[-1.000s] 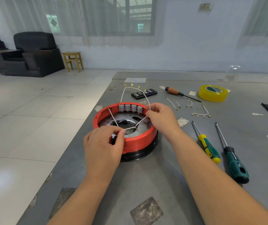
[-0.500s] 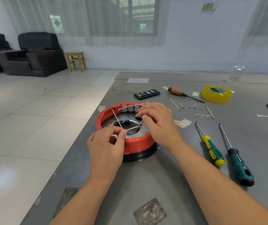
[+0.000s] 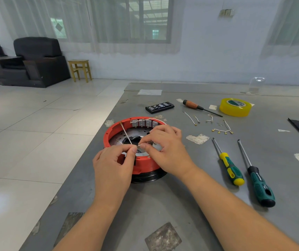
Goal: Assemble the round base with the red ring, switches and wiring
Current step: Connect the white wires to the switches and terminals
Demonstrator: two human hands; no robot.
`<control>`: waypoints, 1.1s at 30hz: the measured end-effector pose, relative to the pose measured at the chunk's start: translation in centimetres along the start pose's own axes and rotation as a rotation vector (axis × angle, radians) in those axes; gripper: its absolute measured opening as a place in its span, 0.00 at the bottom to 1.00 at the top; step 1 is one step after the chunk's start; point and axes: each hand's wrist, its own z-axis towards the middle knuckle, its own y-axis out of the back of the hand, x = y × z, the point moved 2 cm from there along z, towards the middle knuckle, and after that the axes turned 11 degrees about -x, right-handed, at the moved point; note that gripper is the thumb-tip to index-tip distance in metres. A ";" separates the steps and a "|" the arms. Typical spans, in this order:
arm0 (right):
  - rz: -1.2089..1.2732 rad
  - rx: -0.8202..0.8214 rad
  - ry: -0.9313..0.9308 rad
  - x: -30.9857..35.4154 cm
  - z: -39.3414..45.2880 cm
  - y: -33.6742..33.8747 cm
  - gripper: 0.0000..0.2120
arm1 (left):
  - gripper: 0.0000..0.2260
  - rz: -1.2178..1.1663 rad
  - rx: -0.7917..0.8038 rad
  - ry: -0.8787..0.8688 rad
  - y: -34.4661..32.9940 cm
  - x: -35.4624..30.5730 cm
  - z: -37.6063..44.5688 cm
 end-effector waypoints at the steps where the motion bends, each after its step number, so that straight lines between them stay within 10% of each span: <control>1: -0.006 0.010 0.004 -0.1 0.1 -0.1 0.04 | 0.04 0.002 0.002 0.002 0.0 0.0 0.0; 11: 0.017 0.050 0.025 -0.4 0.3 -0.1 0.04 | 0.07 0.057 -0.063 -0.055 -0.2 1.0 0.2; 18: 0.042 -0.005 -0.064 -0.8 -0.4 -0.4 0.04 | 0.45 0.128 0.014 0.518 0.6 2.3 0.3; 33: -0.002 -0.158 0.040 0.6 -1.0 -0.2 0.02 | 0.30 -0.424 0.152 0.529 0.1 2.6 0.9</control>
